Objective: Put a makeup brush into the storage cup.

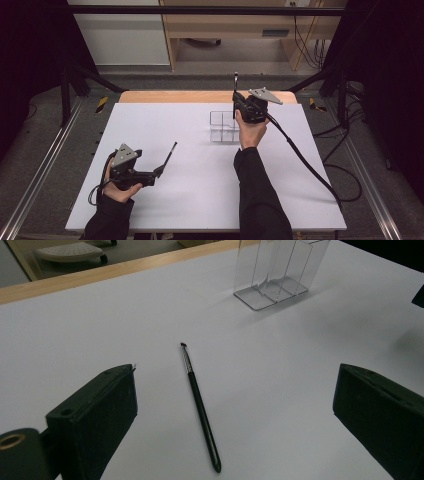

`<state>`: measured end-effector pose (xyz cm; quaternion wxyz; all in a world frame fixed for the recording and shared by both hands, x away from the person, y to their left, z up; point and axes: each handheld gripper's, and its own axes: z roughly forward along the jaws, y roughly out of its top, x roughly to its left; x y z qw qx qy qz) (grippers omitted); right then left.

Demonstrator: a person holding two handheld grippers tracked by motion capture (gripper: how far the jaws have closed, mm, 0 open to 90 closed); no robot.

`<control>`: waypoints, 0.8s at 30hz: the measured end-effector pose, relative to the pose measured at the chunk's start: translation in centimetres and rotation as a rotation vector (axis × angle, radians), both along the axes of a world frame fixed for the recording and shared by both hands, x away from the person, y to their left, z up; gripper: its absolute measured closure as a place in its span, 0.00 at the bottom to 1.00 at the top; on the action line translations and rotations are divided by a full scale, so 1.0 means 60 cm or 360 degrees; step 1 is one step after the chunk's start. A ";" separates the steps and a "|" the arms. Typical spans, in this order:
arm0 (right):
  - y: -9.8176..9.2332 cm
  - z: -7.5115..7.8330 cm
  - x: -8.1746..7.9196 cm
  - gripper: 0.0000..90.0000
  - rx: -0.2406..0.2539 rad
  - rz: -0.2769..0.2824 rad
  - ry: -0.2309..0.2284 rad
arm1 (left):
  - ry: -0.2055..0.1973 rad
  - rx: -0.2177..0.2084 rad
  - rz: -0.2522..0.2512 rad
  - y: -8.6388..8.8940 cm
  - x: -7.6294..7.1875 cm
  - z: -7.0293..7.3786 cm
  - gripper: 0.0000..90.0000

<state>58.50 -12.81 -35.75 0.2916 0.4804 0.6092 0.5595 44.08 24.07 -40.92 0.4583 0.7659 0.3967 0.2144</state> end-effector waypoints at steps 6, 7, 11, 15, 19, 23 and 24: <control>0.003 -0.005 0.006 0.94 0.0019 -0.0006 0.0005 | 0.0001 -0.0004 0.0001 0.001 0.000 0.000 0.04; 0.004 -0.006 0.007 0.94 0.0017 -0.0007 0.0005 | 0.0001 -0.0004 0.0001 0.001 0.000 0.000 0.04; 0.007 -0.011 0.010 0.94 0.0020 -0.0010 0.0016 | 0.0002 -0.0002 0.0000 0.001 0.000 0.000 0.04; 0.011 -0.017 0.013 0.94 0.0019 -0.0005 0.0020 | -0.0001 -0.0003 -0.0001 0.001 0.000 0.000 0.04; 0.015 -0.024 0.016 0.94 0.0002 -0.0001 0.0030 | 0.0001 -0.0003 0.0000 0.001 0.000 0.000 0.04; 0.019 -0.031 0.019 0.94 0.0001 0.0009 0.0044 | -0.0001 -0.0005 0.0000 0.001 0.000 0.000 0.04; 0.020 -0.033 0.019 0.94 -0.0004 0.0010 0.0045 | -0.0001 -0.0005 -0.0001 0.001 0.000 0.000 0.04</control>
